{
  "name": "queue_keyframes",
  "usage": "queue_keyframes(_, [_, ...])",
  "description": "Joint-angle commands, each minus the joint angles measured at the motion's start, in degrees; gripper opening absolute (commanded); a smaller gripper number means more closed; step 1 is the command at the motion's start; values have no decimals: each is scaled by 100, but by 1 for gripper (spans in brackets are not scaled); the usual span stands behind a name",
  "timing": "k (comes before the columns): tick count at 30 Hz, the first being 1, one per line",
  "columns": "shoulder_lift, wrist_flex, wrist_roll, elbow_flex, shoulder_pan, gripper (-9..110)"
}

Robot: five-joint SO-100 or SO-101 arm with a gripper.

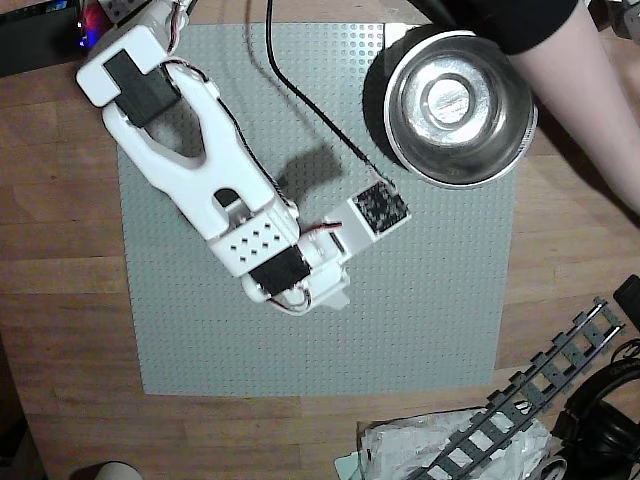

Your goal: Grasp a lego block and put it in the bin.

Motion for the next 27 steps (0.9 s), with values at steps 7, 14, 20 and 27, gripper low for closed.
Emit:
queue_keyframes(7, [-1327,791,-26,-1969,132,31])
queue_keyframes(14, [-1802,1230,26,-2417,439,35])
queue_keyframes(20, [-3287,3076,44,-4869,571,35])
queue_keyframes(27, [-3463,3357,53,-5080,598,33])
